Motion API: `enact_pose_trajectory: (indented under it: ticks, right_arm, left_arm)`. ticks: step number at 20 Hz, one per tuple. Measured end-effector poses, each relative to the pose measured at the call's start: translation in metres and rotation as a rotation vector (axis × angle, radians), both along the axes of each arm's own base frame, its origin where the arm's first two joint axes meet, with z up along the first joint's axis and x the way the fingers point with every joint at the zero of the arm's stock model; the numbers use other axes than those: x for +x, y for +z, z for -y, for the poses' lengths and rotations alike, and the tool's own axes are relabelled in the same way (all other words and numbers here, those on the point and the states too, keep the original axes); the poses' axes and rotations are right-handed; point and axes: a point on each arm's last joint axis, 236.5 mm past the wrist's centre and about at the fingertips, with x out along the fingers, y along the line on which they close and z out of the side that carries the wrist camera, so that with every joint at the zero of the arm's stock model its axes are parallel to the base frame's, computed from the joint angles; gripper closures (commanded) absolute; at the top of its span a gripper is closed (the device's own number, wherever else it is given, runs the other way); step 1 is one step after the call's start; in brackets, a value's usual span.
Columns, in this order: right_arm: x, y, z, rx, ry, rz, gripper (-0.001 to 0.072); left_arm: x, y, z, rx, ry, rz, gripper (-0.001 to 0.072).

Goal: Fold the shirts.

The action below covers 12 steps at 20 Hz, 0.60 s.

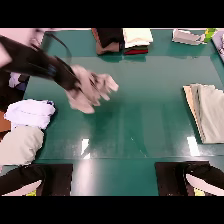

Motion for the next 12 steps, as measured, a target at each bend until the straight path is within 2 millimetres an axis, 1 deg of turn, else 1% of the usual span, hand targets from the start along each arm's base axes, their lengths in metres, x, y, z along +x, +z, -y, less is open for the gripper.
enact_pose_trajectory:
  ticks: [1,2,3,4,5,6,7,9,10,12]
  right_arm:
    - [-0.001,-0.002,0.000,-0.003,0.001,-0.006,0.0695]
    - [-0.002,-0.005,0.000,-0.008,0.003,-0.017,0.0695]
    - [-0.002,-0.009,0.000,-0.012,0.003,-0.026,0.0695]
    - [-0.002,-0.014,0.000,-0.017,0.004,-0.040,0.0695]
    - [-0.002,-0.019,0.000,-0.021,0.004,-0.051,0.0695]
    - [-0.002,-0.024,0.000,-0.025,0.004,-0.063,0.0695]
    - [-0.001,-0.030,0.000,-0.029,0.004,-0.075,0.0695]
    - [0.000,-0.041,-0.001,-0.038,0.004,-0.102,0.0695]
    - [0.001,-0.046,-0.001,-0.042,0.005,-0.113,0.0695]
    - [0.003,-0.058,-0.001,-0.050,0.005,-0.140,0.0695]
  left_arm:
    - [-0.006,-0.020,0.012,-0.001,-0.029,-0.054,0.0110]
    - [-0.011,-0.037,0.025,-0.014,-0.052,-0.097,0.0099]
    - [-0.013,-0.049,0.036,-0.032,-0.067,-0.124,0.0098]
    - [-0.013,-0.057,0.045,-0.048,-0.075,-0.136,0.0098]
    - [-0.010,-0.060,0.048,-0.058,-0.072,-0.129,0.0098]
    - [-0.004,-0.063,0.048,-0.060,-0.056,-0.118,0.0097]
    - [0.006,-0.065,0.038,-0.045,-0.018,-0.100,0.0098]
    - [0.030,-0.073,0.005,-0.006,0.092,-0.085,0.0098]
    - [0.038,-0.079,-0.013,0.006,0.149,-0.100,0.0098]
    - [0.050,-0.100,-0.053,0.036,0.261,-0.146,0.0098]
